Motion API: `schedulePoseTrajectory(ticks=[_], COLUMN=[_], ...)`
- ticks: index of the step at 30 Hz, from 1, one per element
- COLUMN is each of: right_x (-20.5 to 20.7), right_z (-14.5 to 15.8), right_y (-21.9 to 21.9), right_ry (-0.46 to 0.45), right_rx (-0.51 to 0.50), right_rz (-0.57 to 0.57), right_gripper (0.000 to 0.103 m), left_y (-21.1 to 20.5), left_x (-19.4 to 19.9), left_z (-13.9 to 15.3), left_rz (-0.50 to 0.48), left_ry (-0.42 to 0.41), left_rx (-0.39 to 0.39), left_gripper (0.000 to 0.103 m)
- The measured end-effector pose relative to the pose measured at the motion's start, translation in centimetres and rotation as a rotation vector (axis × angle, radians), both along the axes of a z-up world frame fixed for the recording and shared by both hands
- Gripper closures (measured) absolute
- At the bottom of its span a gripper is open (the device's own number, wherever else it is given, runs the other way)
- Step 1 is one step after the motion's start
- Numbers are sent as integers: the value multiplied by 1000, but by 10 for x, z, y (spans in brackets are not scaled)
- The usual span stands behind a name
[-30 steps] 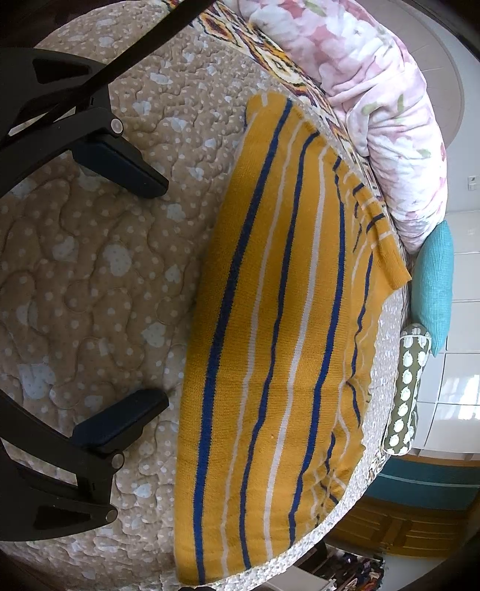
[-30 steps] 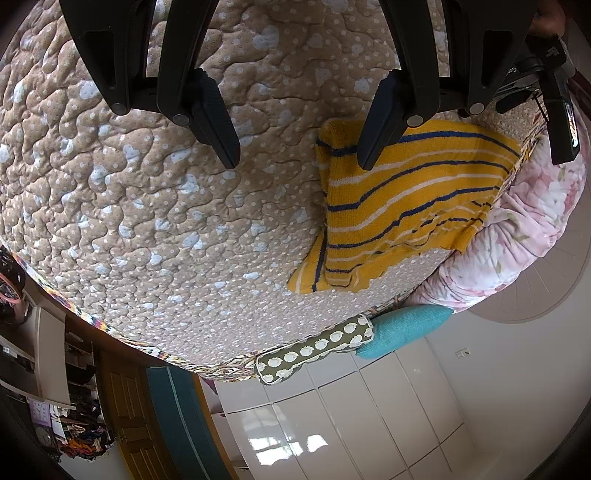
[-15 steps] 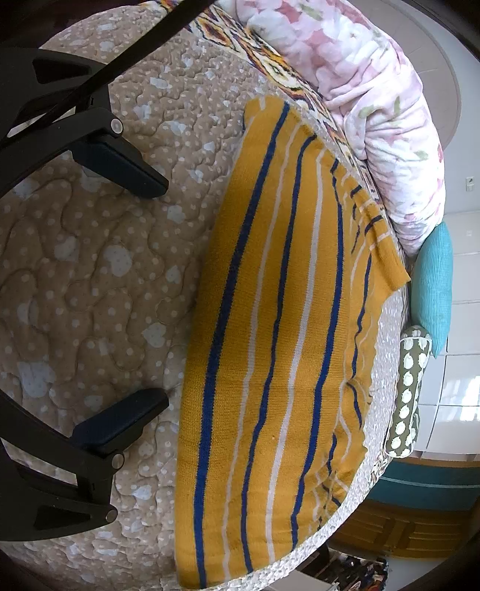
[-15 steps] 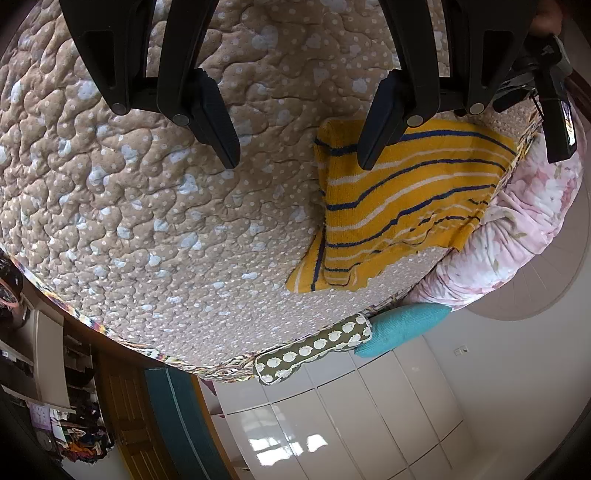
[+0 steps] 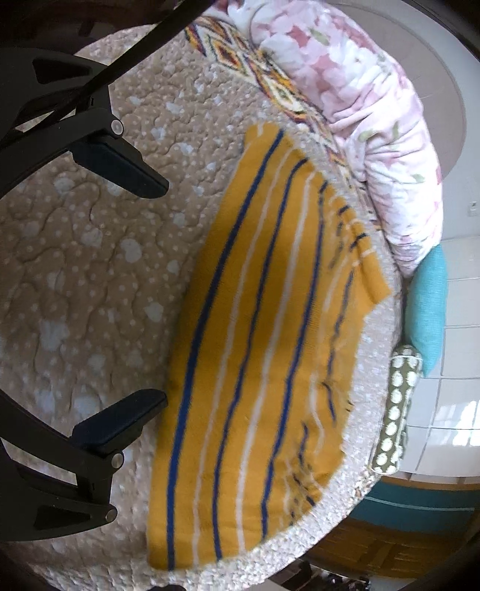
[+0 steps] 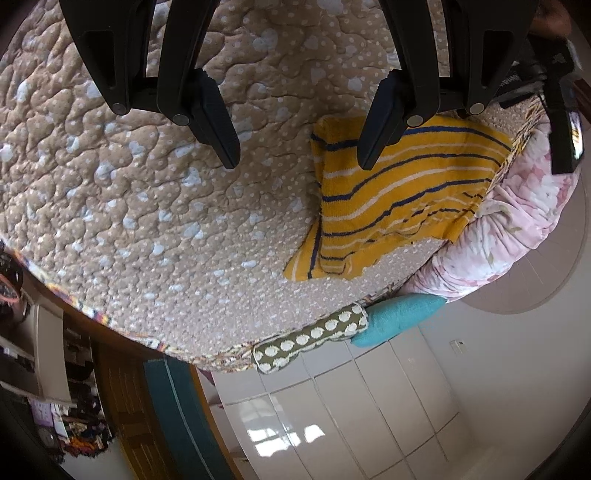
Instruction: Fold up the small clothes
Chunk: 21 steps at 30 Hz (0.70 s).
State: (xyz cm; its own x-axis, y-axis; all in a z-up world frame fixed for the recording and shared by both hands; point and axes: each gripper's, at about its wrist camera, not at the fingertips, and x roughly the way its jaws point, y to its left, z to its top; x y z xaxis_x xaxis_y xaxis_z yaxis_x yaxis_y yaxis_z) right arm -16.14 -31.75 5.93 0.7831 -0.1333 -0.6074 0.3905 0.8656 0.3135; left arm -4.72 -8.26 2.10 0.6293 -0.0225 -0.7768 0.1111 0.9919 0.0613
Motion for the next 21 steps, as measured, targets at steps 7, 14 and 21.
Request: schedulePoseTrajectory(ticks=[7, 14, 21], right_x=[-13, -29, -35], right_z=[17, 23, 14], right_y=[6, -27, -51], right_ry=[3, -15, -58], right_rx=[-151, -93, 68], right_rz=[-59, -148, -142], right_gripper=[32, 30, 30], left_y=[-26, -37, 0], left_x=[-29, -31, -16], left_z=[59, 71, 50], left_rz=[-48, -79, -52], left_ry=[-190, -178, -65], left_rx=[61, 46, -78], left_gripper=[0, 0, 0])
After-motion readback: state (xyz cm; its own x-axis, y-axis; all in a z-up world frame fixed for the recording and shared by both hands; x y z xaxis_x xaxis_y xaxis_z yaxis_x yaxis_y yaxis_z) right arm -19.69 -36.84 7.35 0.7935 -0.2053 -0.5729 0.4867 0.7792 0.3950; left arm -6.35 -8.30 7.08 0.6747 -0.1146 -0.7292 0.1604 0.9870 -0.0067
